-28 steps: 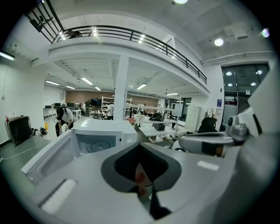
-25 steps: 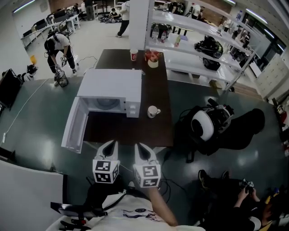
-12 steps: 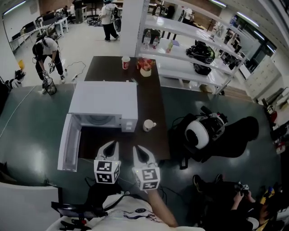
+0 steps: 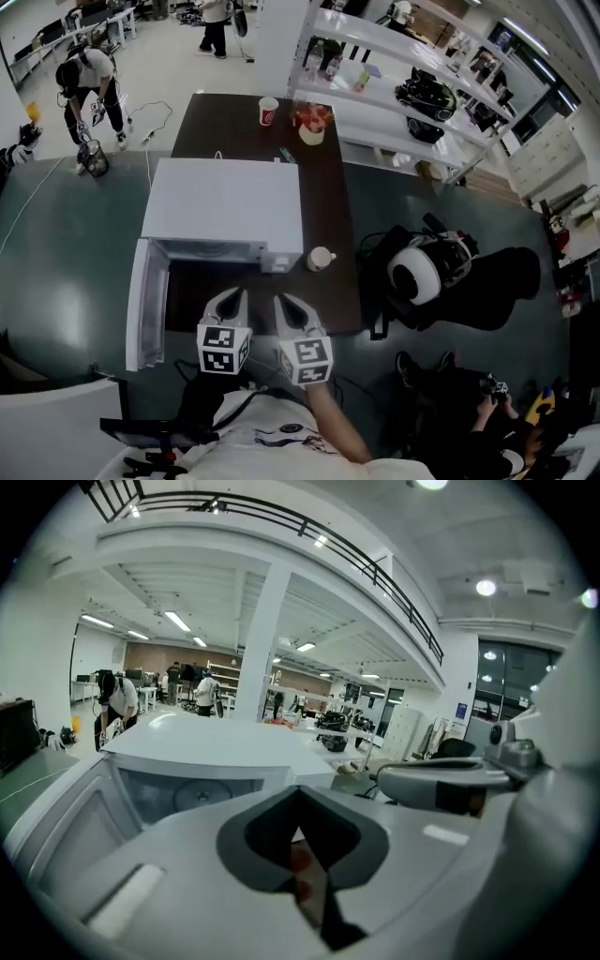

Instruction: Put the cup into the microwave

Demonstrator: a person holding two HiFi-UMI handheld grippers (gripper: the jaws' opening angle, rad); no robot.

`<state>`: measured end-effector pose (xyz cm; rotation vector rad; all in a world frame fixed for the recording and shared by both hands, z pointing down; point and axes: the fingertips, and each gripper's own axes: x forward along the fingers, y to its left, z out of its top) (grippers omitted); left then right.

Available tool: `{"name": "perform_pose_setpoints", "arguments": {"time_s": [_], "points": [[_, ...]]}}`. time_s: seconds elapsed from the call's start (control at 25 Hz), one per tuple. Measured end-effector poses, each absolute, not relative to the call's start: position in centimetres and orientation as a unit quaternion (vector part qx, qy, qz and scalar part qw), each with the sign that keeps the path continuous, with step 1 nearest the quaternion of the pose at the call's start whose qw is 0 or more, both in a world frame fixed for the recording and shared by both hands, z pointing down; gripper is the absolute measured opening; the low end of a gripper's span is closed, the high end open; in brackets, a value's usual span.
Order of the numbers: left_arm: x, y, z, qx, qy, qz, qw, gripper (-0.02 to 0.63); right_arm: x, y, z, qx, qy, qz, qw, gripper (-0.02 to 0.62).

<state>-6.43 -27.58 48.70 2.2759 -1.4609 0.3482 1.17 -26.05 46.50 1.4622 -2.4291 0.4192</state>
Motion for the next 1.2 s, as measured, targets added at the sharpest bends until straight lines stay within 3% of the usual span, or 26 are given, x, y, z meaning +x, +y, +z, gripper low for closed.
{"name": "perform_pose_setpoints", "arguments": {"time_s": [0.32, 0.92, 1.2], "points": [[-6.4, -29.3, 53.3, 0.817, -0.472, 0.182, 0.278, 0.000, -0.4, -26.9, 49.8, 0.504, -0.822, 0.170, 0.205, 0.003], [-0.2, -28.1, 65.2, 0.753, -0.422, 0.313, 0.396, 0.000, 7.8, -28.5, 60.8, 0.505, -0.771, 0.304, 0.242, 0.043], [0.7, -28.1, 68.0, 0.735, -0.412, 0.342, 0.416, 0.000, 10.0, -30.5, 64.6, 0.484, -0.762, 0.344, 0.258, 0.147]]}}
